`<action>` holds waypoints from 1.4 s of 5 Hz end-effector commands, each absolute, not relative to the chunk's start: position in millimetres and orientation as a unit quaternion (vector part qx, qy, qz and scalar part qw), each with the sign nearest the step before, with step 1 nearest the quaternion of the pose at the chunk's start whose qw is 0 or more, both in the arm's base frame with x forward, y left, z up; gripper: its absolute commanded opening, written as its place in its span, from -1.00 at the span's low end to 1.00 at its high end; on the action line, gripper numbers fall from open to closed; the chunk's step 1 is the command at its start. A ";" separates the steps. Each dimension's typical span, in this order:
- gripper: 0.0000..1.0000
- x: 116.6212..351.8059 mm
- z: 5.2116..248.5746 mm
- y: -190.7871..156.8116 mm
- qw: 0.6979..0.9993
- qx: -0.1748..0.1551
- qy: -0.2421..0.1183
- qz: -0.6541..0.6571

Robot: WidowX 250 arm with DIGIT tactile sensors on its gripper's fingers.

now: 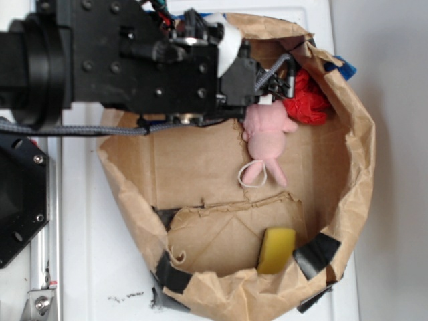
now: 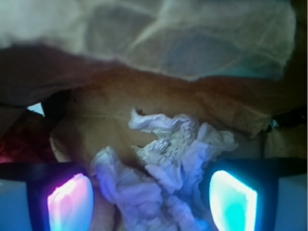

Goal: Grab the white paper.

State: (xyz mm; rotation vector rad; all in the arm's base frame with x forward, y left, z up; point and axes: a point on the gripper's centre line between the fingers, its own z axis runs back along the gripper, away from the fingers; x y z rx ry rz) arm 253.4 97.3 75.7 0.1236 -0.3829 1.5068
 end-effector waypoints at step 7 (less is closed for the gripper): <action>-1.00 217.4 36.2 96.0 0.730 0.047 -0.147 0.666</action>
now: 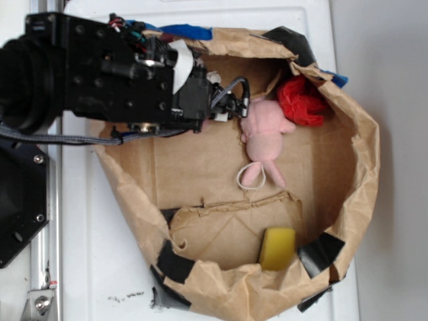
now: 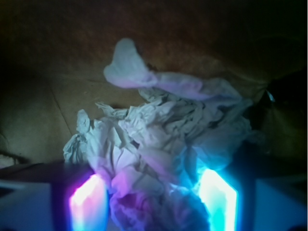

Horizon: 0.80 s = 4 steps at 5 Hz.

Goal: Grab the white paper.

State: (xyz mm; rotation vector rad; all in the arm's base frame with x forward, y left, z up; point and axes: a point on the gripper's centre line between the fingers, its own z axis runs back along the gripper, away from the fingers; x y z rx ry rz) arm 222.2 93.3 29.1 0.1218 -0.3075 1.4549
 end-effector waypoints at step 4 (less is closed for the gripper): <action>-1.00 246.4 134.2 46.4 0.876 -0.036 -0.139 0.460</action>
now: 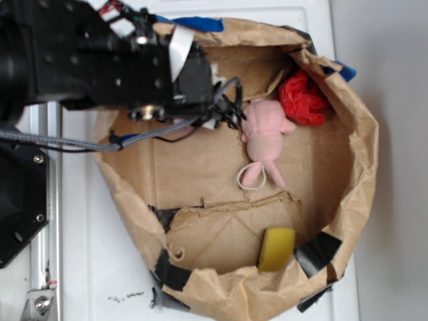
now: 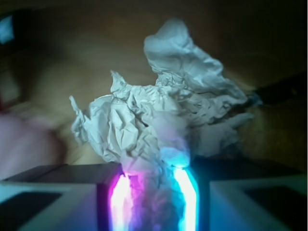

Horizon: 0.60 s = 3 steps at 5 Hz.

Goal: Grab the white paper.

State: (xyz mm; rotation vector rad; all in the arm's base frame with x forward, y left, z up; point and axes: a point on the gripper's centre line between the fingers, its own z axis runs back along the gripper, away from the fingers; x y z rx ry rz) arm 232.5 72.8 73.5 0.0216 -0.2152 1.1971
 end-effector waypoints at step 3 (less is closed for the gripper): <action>-1.00 249.1 199.7 26.1 0.952 -0.080 -0.057 0.290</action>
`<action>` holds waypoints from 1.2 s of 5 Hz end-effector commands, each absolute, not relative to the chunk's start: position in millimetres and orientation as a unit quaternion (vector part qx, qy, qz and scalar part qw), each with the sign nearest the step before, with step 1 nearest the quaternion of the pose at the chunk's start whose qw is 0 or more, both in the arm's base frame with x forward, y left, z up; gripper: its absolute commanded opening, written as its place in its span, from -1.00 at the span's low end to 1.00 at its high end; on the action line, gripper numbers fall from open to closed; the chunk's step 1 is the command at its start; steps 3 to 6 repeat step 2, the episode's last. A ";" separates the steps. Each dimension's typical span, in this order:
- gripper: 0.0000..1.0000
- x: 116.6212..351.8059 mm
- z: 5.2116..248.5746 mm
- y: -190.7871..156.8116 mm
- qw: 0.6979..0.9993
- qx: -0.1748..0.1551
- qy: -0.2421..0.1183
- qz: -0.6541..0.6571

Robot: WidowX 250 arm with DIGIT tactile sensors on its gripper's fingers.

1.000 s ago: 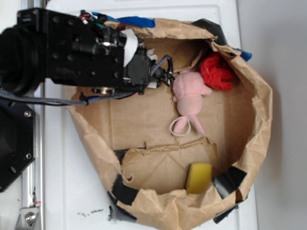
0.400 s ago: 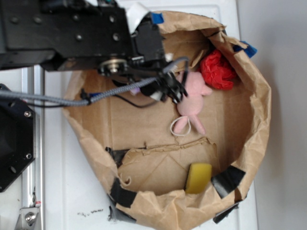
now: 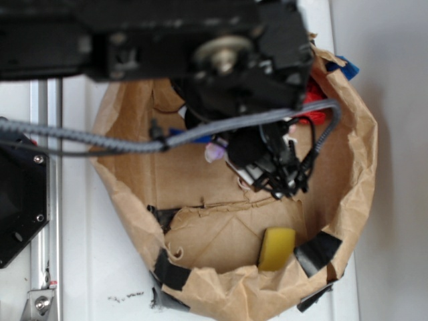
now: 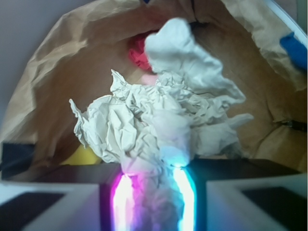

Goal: Grab the white paper.

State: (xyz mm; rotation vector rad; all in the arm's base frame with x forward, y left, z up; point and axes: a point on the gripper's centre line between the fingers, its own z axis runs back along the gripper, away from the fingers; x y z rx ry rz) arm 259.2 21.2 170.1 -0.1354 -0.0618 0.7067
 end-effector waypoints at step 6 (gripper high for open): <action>-1.00 237.3 195.0 26.3 0.951 -0.060 -0.071 0.296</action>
